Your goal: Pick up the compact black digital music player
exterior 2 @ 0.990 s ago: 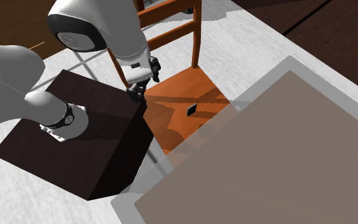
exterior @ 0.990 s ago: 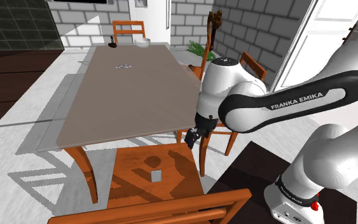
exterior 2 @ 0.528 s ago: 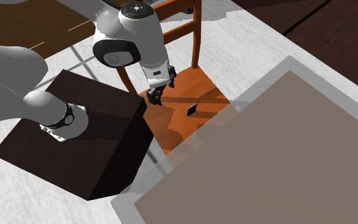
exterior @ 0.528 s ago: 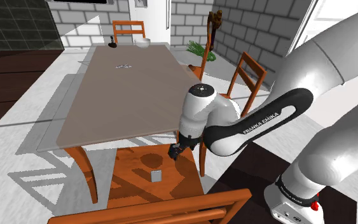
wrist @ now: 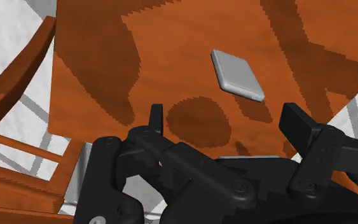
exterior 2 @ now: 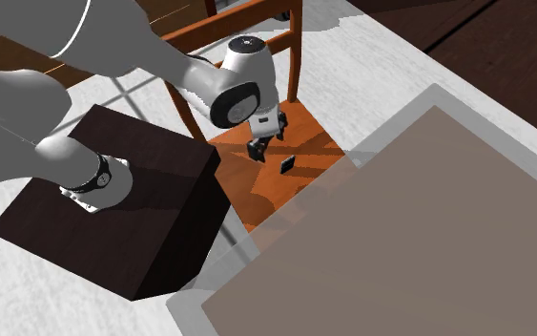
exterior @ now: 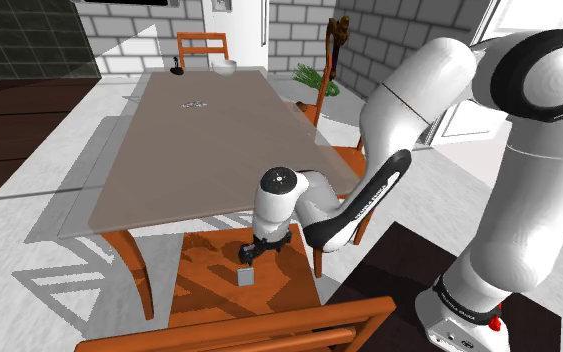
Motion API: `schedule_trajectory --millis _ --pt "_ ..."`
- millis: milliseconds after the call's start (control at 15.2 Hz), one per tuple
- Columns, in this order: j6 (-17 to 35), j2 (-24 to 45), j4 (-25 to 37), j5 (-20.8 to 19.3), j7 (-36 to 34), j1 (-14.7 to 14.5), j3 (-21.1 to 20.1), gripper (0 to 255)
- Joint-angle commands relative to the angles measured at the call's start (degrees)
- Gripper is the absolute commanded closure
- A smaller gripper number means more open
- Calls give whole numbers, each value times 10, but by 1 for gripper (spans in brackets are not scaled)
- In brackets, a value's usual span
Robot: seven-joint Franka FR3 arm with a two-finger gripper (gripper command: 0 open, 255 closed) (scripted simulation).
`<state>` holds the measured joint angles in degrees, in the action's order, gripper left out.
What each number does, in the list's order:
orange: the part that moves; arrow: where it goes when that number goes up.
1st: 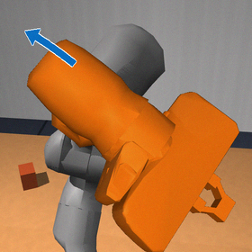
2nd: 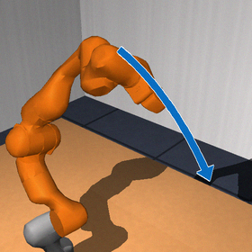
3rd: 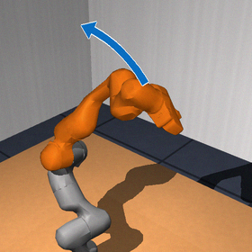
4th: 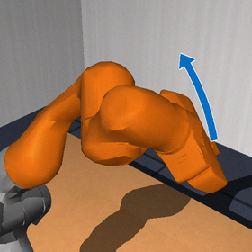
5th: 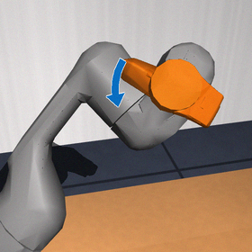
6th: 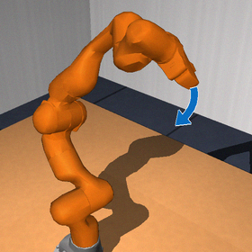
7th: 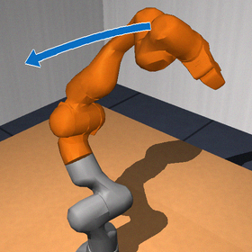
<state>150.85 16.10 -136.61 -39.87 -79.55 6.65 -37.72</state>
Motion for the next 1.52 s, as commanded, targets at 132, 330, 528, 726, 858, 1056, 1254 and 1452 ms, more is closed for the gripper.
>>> schedule_trajectory --millis 132,330,528,726,858,1056,1254,1452 --pt "-16 107 87 -119 -125 -84 76 0" --pt "-27 173 151 -161 -177 -128 114 0" --pt "-17 194 160 -181 -194 -140 129 0" --pt "-9 215 171 -200 -210 -150 143 0" --pt "-4 226 176 -210 -219 -156 150 0" --pt "-4 225 176 -209 -218 -156 150 255" --pt "-4 225 175 -210 -219 -156 150 255" --pt "-4 225 175 -210 -219 -156 150 255"
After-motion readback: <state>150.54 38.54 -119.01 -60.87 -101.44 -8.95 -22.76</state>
